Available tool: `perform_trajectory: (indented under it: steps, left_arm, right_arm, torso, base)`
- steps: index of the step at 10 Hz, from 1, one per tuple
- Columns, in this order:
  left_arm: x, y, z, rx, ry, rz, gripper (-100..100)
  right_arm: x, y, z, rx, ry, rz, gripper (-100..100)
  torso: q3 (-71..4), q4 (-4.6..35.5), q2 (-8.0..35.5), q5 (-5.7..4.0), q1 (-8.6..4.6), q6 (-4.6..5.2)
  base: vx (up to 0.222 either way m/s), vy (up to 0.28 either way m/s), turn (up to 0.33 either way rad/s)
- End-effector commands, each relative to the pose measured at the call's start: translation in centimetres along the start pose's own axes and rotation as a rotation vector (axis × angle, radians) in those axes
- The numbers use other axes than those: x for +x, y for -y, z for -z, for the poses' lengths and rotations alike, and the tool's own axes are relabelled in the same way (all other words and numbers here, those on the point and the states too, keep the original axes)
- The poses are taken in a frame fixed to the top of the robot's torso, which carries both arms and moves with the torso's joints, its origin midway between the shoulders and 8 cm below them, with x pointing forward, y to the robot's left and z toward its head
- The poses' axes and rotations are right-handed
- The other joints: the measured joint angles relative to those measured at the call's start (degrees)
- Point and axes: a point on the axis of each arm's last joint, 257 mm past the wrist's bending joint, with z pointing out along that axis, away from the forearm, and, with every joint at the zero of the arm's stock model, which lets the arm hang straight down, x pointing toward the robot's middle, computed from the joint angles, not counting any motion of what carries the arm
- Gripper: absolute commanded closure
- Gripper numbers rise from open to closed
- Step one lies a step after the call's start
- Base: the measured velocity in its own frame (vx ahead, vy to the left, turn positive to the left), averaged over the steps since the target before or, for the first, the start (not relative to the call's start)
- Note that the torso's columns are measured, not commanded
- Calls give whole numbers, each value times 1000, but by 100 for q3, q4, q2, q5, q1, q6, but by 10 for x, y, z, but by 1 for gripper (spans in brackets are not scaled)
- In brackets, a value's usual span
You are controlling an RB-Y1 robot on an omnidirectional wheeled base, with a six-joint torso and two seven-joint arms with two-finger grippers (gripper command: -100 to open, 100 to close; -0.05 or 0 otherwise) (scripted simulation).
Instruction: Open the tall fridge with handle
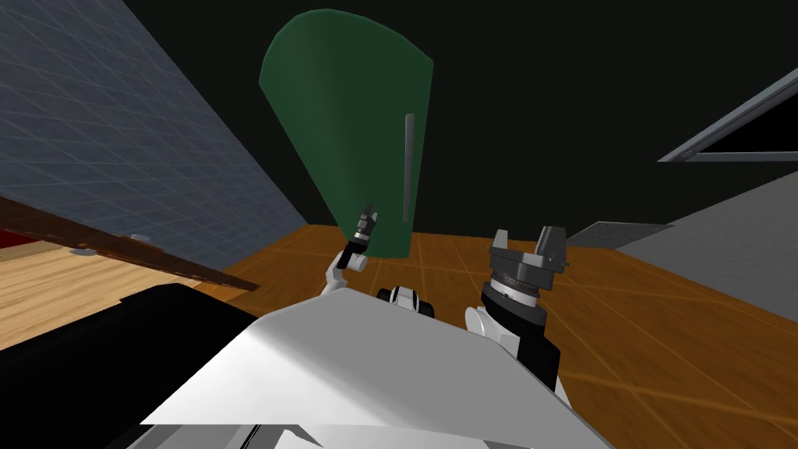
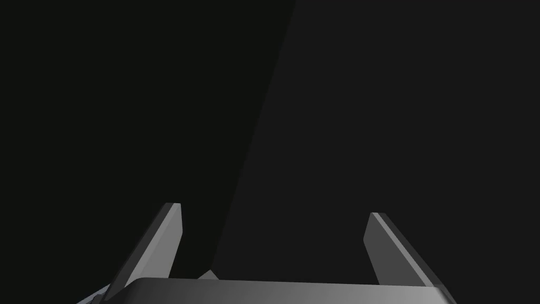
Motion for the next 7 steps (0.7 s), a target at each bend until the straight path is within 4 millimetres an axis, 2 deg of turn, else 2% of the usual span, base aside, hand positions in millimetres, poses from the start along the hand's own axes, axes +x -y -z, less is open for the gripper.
perform_trajectory:
  steps: [1, 3, 4, 5, 6, 7]
  left_arm:
    - [18, -26, -18, -52, -40, 0, -100]
    - [21, -14, -33, -13, -45, 5, -100]
    - [31, -38, -39, -69, -71, 1, -100]
    - [34, -27, -50, -39, -74, 3, -100]
    - [34, -25, -52, -33, -75, 4, -100]
    - [45, -47, -60, -87, -102, -2, -100]
  right_arm:
    - [0, 0, 0, 0, 0, 0, 0]
    - [0, 0, 0, 0, 0, 0, 0]
    - [0, 0, 0, 0, 0, 0, 0]
    - [0, 0, 0, 0, 0, 0, 0]
    - [0, 0, 0, 0, 0, 0, 0]
    - [0, 0, 0, 0, 0, 0, 0]
  torso:
    - [-1, 0, -1, 0, -3, -2]
    - [1, 1, 3, 1, 0, -4]
    - [4, 2, 7, -6, -25, -2]
    - [1, 0, 1, -4, -10, 3]
    - [-1, 0, 0, 1, 4, -4]
    - [3, 1, 6, 0, -6, -4]
  base:
    - [37, 139, -135]
    - [28, 75, -38]
    - [32, 67, -179]
    - [32, 88, -82]
    - [12, 44, 25]
    - [27, 99, -138]
